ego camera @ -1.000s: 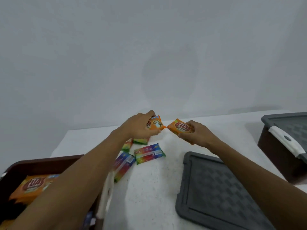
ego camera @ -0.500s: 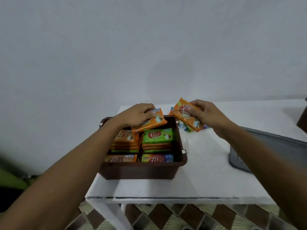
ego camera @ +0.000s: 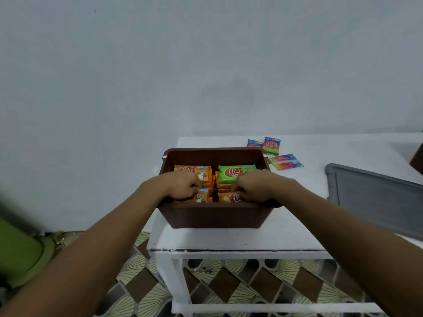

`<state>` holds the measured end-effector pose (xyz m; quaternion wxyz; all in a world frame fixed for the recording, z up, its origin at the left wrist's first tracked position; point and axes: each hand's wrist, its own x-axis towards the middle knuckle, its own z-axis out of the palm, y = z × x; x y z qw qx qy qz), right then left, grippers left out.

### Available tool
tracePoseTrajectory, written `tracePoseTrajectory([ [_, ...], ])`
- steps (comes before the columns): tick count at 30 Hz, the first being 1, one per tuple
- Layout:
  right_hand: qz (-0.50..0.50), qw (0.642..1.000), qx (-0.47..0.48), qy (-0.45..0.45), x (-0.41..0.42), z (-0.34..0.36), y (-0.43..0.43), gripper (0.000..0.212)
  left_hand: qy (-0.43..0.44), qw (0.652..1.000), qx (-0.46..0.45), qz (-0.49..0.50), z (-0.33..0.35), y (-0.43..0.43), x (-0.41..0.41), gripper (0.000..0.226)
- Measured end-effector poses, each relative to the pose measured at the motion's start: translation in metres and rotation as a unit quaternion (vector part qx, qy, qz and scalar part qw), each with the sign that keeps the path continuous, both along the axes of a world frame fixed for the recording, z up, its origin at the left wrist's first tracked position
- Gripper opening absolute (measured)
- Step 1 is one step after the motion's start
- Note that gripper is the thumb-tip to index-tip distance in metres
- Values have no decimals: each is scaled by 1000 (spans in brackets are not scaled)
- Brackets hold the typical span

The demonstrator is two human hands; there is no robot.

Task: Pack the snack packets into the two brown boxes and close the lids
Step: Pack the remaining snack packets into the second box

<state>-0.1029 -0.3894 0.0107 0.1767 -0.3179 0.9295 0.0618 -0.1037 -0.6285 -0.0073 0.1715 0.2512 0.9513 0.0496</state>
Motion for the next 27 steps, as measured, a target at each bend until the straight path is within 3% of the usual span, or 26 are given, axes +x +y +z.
tracePoseTrajectory([
  [4, 18, 999, -1, 46, 3, -4, 3, 34, 44, 999, -13, -12, 0, -2, 3, 26],
  [14, -12, 995, -70, 74, 1, -11, 4, 29, 61, 998, -1, -10, 5, -4, 5, 27],
  [20, -54, 975, -132, 168, -15, -9, 10, 30, 199, 979, 48, 9, 10, -6, -8, 9],
  [24, -31, 984, -71, 159, -28, -9, 12, 34, 157, 986, -27, 44, 4, -5, -26, 41],
  [27, -37, 981, -76, 175, -33, -12, 8, 25, 146, 986, -43, 65, 0, -2, -35, 46],
])
